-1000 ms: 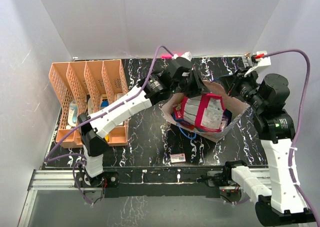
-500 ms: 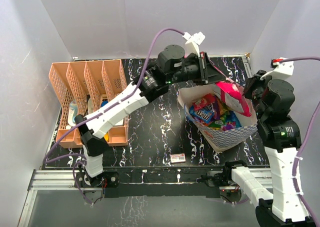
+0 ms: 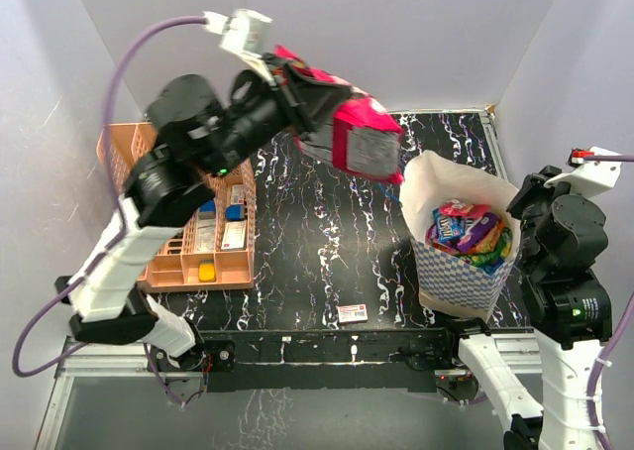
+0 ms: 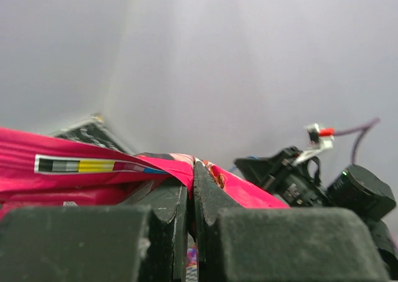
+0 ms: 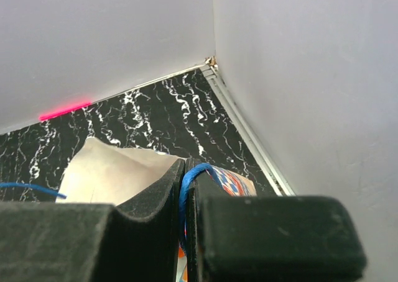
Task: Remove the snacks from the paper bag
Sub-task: Take out the snack from the paper bag, then place the snack at the center of the board.
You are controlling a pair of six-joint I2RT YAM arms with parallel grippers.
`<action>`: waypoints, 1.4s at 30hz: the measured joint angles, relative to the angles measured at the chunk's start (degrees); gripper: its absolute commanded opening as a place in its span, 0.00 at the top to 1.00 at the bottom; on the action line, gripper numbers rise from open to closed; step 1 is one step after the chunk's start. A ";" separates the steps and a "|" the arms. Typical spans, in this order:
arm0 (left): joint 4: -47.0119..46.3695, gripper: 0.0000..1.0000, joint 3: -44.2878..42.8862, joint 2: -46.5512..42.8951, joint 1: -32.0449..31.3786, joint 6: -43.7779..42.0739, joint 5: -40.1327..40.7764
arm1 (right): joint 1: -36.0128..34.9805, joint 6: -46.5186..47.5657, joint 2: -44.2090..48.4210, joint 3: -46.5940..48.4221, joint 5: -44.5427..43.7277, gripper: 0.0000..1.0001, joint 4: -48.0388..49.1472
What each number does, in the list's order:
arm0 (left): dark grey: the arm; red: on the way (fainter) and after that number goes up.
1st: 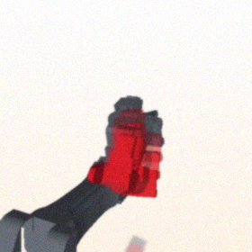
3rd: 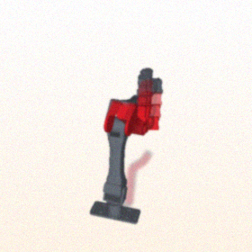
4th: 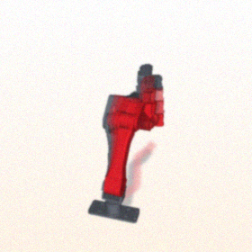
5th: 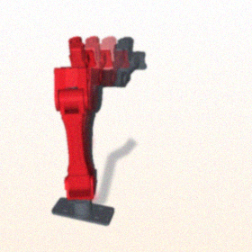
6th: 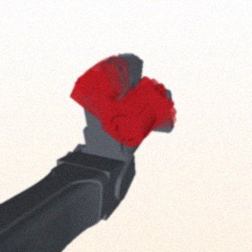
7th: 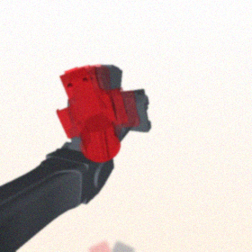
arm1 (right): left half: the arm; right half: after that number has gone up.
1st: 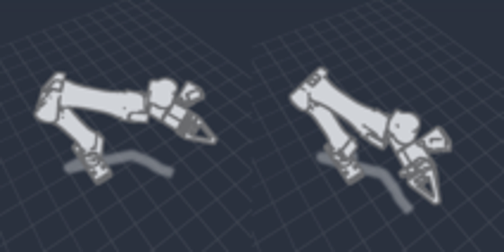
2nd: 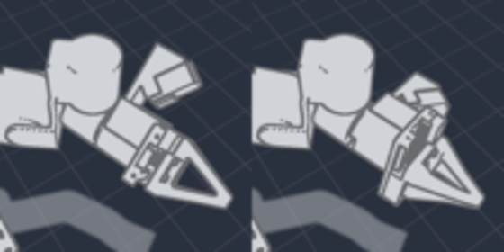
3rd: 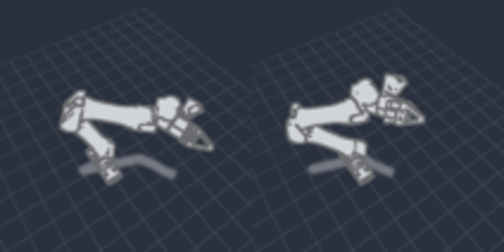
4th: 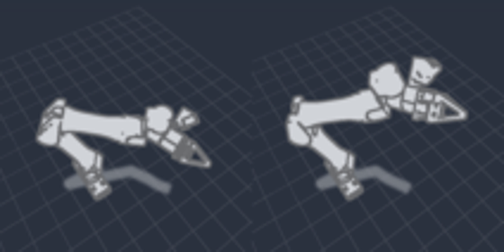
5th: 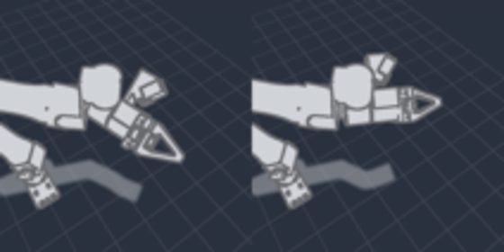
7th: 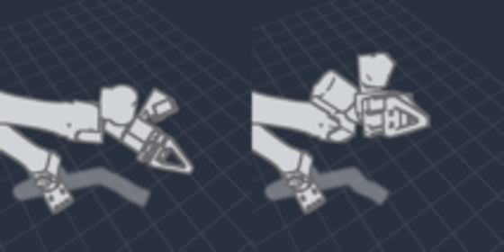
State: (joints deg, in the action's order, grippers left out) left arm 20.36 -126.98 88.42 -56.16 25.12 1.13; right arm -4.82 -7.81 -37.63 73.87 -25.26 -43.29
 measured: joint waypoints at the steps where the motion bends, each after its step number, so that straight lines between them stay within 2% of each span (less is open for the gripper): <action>1: 1.07 1.00 0.35 -1.92 0.02 -1.09 2.60 | 0.00 0.35 0.22 0.00 -0.39 0.92 0.00; 4: 4.61 1.00 0.68 -5.97 0.04 -3.04 11.19 | 0.00 1.53 0.17 0.00 -1.66 0.92 0.02; 8: 10.23 1.00 0.48 -6.03 0.20 -3.82 21.18 | 0.00 2.10 -0.76 0.20 -2.01 0.92 0.07; 12: 14.64 1.00 -0.81 -0.28 0.46 -5.16 28.39 | 0.00 2.38 -1.36 0.68 -1.79 0.92 0.50; 16: 13.64 1.00 2.05 6.47 1.42 -6.10 31.61 | 0.00 2.82 -1.36 0.68 -1.01 0.92 1.16; 21: 5.95 1.00 11.96 9.92 3.91 -5.97 31.98 | 0.00 3.21 -1.49 1.11 -0.57 0.92 1.27; 26: -3.78 1.00 20.24 11.15 9.84 -3.85 28.85 | 0.00 3.39 -1.88 2.60 -0.79 0.92 0.37; 33: -11.89 1.00 18.08 19.69 19.28 1.29 22.01 | 0.00 5.03 -2.62 3.30 -2.25 0.92 0.17; 42: -21.14 1.00 10.62 37.27 27.26 2.82 11.23 | 0.00 6.21 -4.04 3.61 -3.30 0.92 0.42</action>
State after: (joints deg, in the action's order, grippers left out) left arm -0.78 -116.36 125.69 -28.91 27.94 12.36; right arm -4.82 -1.61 -41.67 77.47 -28.56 -42.87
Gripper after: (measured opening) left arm 0.010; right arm 0.078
